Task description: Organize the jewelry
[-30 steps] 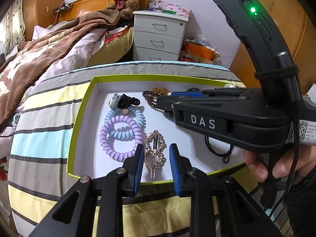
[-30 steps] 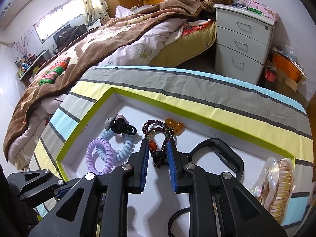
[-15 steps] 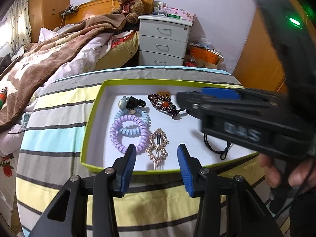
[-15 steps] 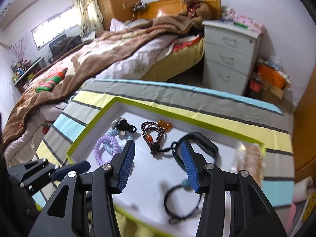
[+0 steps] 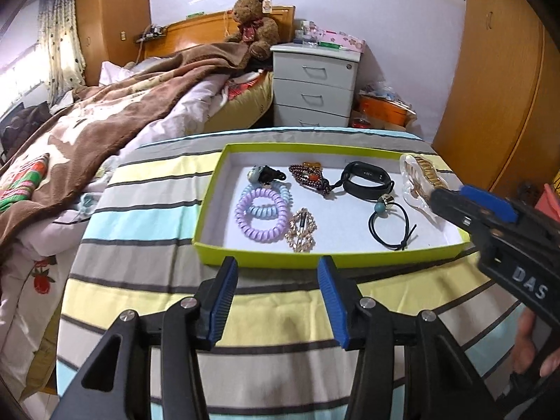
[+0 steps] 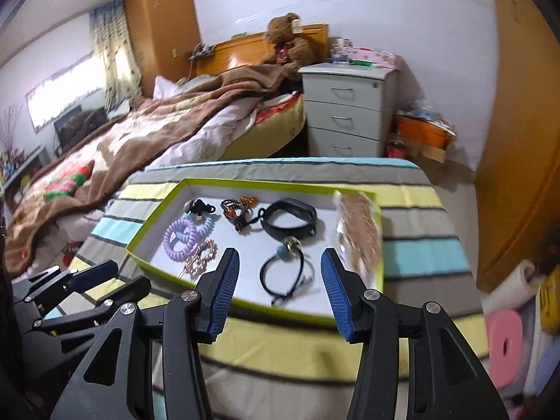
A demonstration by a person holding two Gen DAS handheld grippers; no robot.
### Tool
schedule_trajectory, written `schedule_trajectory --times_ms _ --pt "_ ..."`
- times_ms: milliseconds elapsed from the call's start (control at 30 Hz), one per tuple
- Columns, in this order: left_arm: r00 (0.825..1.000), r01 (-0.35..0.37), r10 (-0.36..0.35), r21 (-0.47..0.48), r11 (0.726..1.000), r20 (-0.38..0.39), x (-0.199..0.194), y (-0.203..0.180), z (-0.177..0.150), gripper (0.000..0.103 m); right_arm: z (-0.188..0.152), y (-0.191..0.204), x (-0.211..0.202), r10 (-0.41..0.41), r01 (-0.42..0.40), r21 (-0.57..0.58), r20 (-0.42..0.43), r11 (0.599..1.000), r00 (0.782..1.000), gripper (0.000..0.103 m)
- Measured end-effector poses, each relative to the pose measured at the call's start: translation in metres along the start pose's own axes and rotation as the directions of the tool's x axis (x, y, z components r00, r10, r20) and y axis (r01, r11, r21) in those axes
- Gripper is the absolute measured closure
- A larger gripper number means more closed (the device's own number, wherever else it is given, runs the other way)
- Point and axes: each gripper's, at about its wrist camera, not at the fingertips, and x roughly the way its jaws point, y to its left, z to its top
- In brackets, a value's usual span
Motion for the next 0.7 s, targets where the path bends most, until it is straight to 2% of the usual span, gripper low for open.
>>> schedule_trajectory --times_ms 267,700 --pt "0.999 -0.022 0.023 -0.016 1.0 0.05 -0.021 0.001 -0.012 0.053 -0.026 -0.004 -0.032 -0.077 0.076 0.005 0.048 0.997 0.996 0.053" --pt "0.997 -0.034 0.034 -0.001 0.999 0.067 -0.033 -0.009 -0.026 0.053 -0.039 -0.003 -0.046 -0.068 0.068 0.012 0.06 0.998 0.996 0.053"
